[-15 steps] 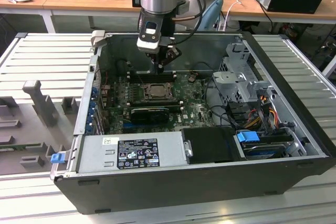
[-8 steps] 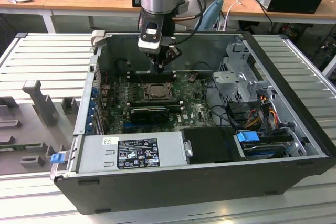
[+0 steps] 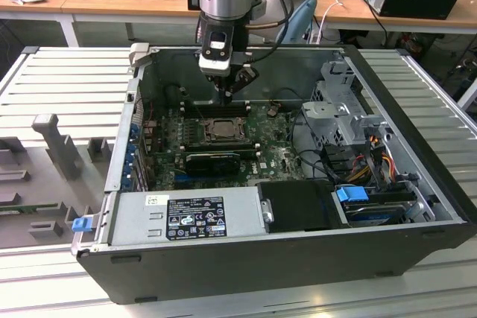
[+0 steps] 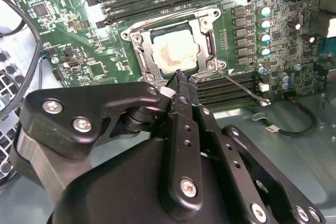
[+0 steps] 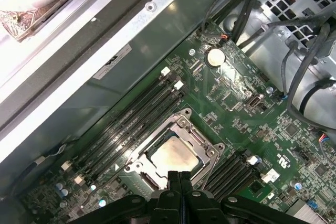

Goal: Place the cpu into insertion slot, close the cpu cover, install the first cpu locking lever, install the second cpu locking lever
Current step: 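Install the first cpu locking lever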

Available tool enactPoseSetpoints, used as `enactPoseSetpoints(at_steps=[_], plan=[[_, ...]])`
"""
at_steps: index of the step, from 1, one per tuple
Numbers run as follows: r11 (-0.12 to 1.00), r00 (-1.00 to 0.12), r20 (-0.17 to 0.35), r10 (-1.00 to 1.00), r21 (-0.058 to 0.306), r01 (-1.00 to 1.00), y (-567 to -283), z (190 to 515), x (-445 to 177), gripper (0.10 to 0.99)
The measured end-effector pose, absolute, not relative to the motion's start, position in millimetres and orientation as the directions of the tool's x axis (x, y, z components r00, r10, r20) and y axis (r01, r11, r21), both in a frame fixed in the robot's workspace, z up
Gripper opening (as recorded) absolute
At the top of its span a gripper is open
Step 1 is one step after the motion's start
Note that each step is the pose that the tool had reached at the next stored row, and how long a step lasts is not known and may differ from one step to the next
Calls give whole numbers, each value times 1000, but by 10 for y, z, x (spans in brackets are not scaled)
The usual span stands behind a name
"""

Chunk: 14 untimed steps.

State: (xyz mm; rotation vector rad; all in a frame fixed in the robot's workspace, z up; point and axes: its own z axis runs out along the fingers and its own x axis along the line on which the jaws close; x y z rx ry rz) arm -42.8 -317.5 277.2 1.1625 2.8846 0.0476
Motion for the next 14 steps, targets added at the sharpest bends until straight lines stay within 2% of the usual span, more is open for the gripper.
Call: enactPoseSetpoints(at_steps=[14], plan=[[755,-755,-17,655,40,654,-3175,2772,-428,106]])
